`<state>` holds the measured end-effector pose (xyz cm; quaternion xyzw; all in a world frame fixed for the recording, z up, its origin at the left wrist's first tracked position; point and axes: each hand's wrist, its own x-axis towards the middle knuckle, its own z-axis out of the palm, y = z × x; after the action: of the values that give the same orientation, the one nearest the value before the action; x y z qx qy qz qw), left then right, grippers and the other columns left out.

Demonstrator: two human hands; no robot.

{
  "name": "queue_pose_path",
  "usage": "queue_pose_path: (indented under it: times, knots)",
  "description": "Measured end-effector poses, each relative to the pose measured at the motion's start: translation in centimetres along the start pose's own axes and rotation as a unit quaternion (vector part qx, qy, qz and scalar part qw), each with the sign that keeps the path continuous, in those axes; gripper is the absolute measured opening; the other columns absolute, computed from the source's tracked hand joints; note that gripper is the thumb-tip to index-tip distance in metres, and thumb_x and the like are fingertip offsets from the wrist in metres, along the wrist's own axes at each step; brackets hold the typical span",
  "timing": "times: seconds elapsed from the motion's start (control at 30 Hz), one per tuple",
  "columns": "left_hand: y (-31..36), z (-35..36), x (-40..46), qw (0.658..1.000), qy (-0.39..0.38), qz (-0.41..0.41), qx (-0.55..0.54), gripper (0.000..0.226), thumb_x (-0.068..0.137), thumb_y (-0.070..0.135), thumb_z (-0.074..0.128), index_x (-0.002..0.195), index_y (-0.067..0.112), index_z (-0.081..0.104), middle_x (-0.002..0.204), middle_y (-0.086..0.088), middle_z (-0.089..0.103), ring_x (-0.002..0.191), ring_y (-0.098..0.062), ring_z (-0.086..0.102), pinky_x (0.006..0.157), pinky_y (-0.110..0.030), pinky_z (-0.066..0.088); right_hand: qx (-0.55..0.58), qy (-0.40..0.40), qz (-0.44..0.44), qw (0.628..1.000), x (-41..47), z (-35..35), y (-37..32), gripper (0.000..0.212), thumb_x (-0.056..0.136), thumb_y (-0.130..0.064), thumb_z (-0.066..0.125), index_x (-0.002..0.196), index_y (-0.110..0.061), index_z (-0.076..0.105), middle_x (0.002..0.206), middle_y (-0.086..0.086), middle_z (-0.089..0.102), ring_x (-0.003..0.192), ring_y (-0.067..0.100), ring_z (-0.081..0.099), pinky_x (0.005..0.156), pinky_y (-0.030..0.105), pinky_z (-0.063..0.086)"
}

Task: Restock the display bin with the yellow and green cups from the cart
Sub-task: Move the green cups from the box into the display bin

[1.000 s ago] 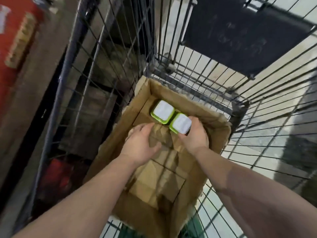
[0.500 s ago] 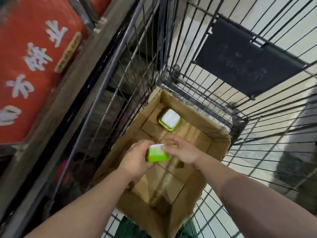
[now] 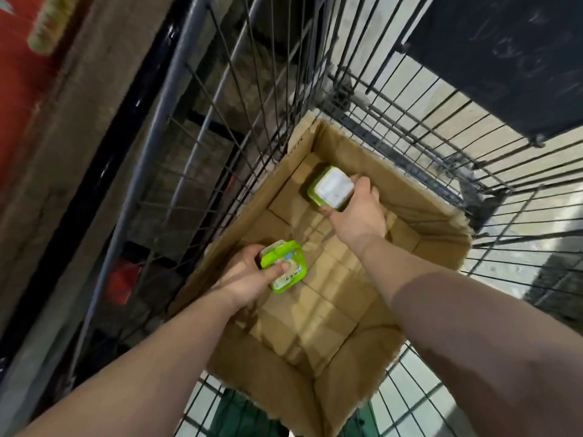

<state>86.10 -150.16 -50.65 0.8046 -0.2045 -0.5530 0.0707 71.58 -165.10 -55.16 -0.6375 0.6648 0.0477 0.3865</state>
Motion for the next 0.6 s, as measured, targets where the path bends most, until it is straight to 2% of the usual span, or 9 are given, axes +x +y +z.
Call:
queue_pose_path:
  times: [0.07, 0.2, 0.37, 0.5, 0.6]
  knots:
    - [0.1, -0.3, -0.4, 1.0, 0.004, 0.001, -0.009, 0.052, 0.081, 0.038, 0.072, 0.126, 0.018, 0.054, 0.101, 0.006, 0.056, 0.093, -0.012, 0.052, 0.078, -0.023, 0.038, 0.008, 0.0, -0.007, 1.0, -0.7, -0.5, 0.1, 0.062, 0.074, -0.028, 0.075, 0.126, -0.021, 0.041, 0.126, 0.007, 0.045, 0.111, 0.033, 0.052, 0.09, 0.038, 0.043]
    - [0.2, -1.6, -1.8, 1.0, 0.005, 0.017, 0.004, 0.059, 0.079, 0.041, 0.074, 0.128, 0.019, 0.052, 0.112, 0.0, 0.06, 0.095, -0.015, 0.053, 0.081, -0.024, 0.041, 0.006, -0.018, -0.026, 0.999, -3.7, -2.3, 0.1, 0.06, 0.074, -0.029, 0.075, 0.125, -0.021, 0.043, 0.124, 0.004, 0.045, 0.109, 0.029, 0.054, 0.084, 0.037, 0.044]
    - [1.1, -3.5, -4.5, 0.997, 0.015, 0.068, 0.027, 0.053, 0.075, 0.033, 0.079, 0.12, 0.015, 0.056, 0.097, 0.003, 0.058, 0.09, -0.014, 0.057, 0.068, -0.015, 0.034, -0.014, -0.011, -0.019, 1.0, -9.1, -4.7, -0.5, 0.067, 0.071, -0.033, 0.079, 0.126, -0.019, 0.043, 0.123, 0.004, 0.048, 0.118, 0.023, 0.048, 0.088, 0.035, 0.042]
    - [1.1, -4.4, -6.5, 0.991, 0.015, 0.126, 0.043, 0.054, 0.071, 0.031, 0.083, 0.114, 0.011, 0.058, 0.102, -0.004, 0.061, 0.099, -0.022, 0.061, 0.075, -0.021, 0.04, 0.0, 0.018, -0.019, 1.0, -13.8, -6.4, -0.9, 0.071, 0.07, -0.033, 0.08, 0.127, -0.017, 0.043, 0.126, 0.005, 0.046, 0.123, 0.021, 0.044, 0.09, 0.034, 0.042]
    - [0.9, -5.1, -8.6, 0.984, 0.037, 0.162, 0.064, 0.05, 0.07, 0.034, 0.082, 0.109, 0.011, 0.06, 0.099, -0.006, 0.062, 0.095, -0.024, 0.06, 0.074, -0.026, 0.04, 0.003, 0.038, -0.041, 0.998, -17.0, -7.5, -1.4, 0.072, 0.069, -0.033, 0.081, 0.128, -0.019, 0.043, 0.127, 0.004, 0.046, 0.118, 0.021, 0.048, 0.087, 0.034, 0.043]
